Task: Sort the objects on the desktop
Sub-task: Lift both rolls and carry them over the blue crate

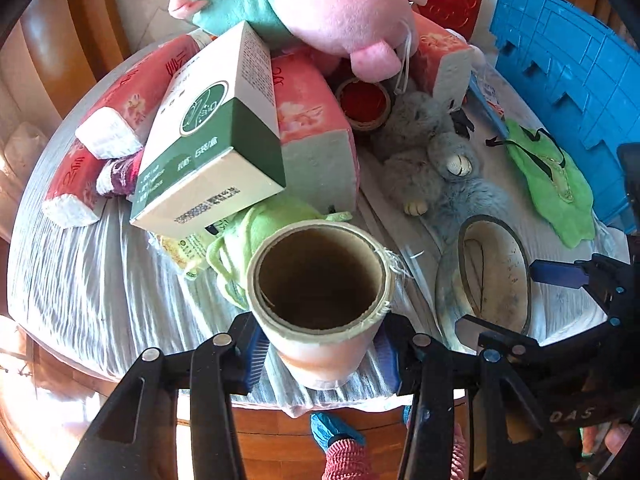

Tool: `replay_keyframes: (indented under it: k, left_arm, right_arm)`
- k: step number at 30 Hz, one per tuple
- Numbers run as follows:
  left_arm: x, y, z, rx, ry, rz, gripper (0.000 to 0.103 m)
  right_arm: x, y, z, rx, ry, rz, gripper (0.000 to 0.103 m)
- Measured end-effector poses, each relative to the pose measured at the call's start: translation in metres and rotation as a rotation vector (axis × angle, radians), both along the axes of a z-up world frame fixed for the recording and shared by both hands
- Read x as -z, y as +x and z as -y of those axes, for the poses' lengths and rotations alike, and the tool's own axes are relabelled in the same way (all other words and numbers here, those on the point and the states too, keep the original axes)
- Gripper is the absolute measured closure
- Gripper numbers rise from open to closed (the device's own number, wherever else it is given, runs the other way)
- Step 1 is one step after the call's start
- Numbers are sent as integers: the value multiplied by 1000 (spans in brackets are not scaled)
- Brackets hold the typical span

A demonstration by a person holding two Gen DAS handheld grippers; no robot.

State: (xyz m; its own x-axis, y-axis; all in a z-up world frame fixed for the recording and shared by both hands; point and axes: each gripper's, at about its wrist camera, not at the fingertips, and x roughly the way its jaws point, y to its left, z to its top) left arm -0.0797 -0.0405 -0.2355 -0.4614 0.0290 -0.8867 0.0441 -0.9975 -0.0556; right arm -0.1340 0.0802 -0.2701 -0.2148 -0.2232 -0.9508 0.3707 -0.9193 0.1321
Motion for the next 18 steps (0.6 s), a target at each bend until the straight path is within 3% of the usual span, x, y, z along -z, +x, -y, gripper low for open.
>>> replay_keyframes:
  k: [6,15,18]
  left_arm:
    - [0,-1,-7,39,-31,-33,58]
    - [3,-7,-7,45,-20,-46,58]
    - [2,-10,-7,48,-22,-45,58]
  right_arm:
    - [21,3,-4,58,0,21,0]
    - [34,18,10,131,70,-102,0]
    - [37,18,17,115,108,-86,0]
